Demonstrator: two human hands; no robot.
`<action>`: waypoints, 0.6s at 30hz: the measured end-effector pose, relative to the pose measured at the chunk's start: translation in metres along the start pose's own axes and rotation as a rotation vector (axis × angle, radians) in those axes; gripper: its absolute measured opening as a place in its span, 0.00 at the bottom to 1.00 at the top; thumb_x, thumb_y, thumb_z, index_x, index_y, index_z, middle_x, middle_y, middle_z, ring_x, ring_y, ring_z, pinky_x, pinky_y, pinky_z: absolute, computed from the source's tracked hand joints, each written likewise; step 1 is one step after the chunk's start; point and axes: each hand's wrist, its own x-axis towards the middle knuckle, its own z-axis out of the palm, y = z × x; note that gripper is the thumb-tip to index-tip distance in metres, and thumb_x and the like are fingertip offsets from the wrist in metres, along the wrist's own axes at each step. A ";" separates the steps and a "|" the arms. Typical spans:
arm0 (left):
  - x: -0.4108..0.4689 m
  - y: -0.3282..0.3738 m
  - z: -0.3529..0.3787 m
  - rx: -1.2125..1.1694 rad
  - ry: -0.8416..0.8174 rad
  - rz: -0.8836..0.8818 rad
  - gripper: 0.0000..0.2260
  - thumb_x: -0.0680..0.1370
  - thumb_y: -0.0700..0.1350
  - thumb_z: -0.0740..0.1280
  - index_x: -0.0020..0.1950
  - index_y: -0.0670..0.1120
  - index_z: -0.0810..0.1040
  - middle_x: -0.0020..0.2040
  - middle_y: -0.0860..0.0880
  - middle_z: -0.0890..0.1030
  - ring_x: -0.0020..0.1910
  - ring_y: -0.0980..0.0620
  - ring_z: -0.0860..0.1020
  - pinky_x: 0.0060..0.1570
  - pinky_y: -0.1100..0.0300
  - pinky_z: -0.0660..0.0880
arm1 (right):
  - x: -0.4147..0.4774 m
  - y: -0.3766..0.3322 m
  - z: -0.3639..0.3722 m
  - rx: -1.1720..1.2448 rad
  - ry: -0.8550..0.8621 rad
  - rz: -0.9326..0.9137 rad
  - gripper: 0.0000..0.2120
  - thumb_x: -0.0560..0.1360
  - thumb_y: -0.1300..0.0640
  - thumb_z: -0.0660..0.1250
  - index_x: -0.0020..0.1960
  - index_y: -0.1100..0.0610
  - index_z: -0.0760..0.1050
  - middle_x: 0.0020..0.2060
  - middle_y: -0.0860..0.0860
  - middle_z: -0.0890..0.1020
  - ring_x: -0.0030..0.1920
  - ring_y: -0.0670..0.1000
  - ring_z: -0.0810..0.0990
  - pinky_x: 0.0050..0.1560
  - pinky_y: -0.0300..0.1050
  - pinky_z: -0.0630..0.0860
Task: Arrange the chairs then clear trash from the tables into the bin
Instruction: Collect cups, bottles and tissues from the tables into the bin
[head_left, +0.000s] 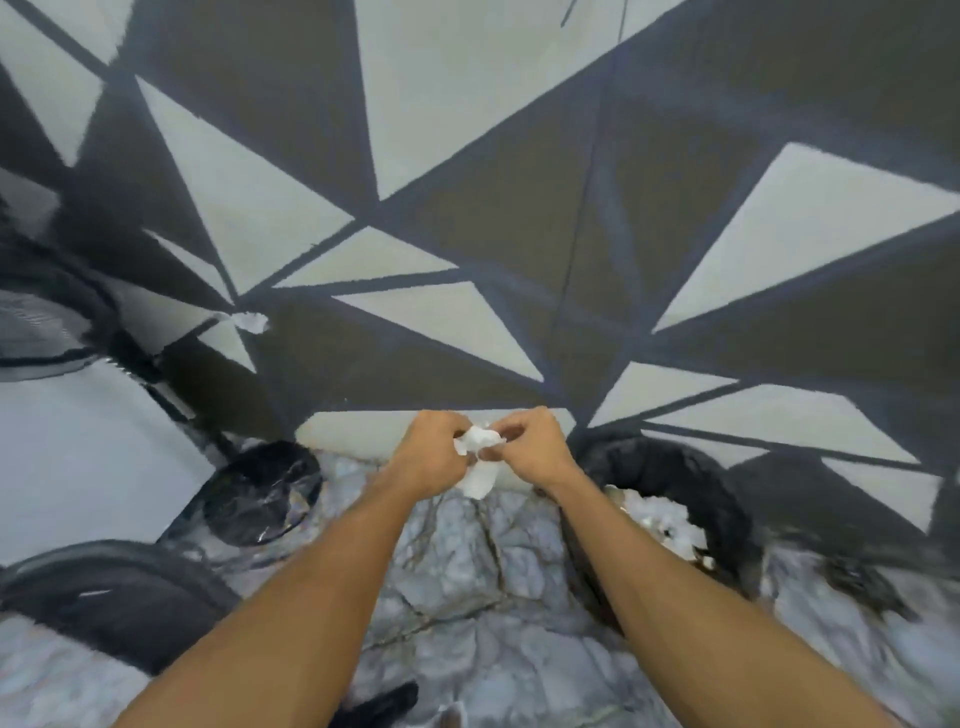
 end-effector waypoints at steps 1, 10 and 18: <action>0.016 0.008 0.012 0.000 -0.025 0.029 0.07 0.70 0.41 0.75 0.48 0.45 0.86 0.44 0.47 0.86 0.45 0.48 0.83 0.45 0.51 0.78 | 0.006 0.011 -0.013 -0.008 0.038 0.029 0.10 0.62 0.68 0.79 0.43 0.62 0.86 0.39 0.54 0.86 0.36 0.46 0.80 0.40 0.45 0.79; 0.126 0.091 0.106 -0.026 -0.283 0.274 0.10 0.69 0.38 0.75 0.48 0.47 0.82 0.45 0.46 0.83 0.45 0.44 0.80 0.43 0.50 0.79 | 0.020 0.088 -0.124 -0.019 0.355 0.285 0.11 0.64 0.67 0.79 0.45 0.59 0.86 0.39 0.51 0.86 0.36 0.44 0.80 0.40 0.41 0.79; 0.193 0.153 0.184 -0.041 -0.516 0.341 0.17 0.65 0.40 0.69 0.52 0.54 0.82 0.47 0.52 0.82 0.45 0.50 0.81 0.42 0.57 0.80 | 0.035 0.146 -0.200 -0.001 0.558 0.430 0.07 0.64 0.63 0.80 0.42 0.58 0.86 0.36 0.52 0.86 0.35 0.46 0.80 0.38 0.43 0.80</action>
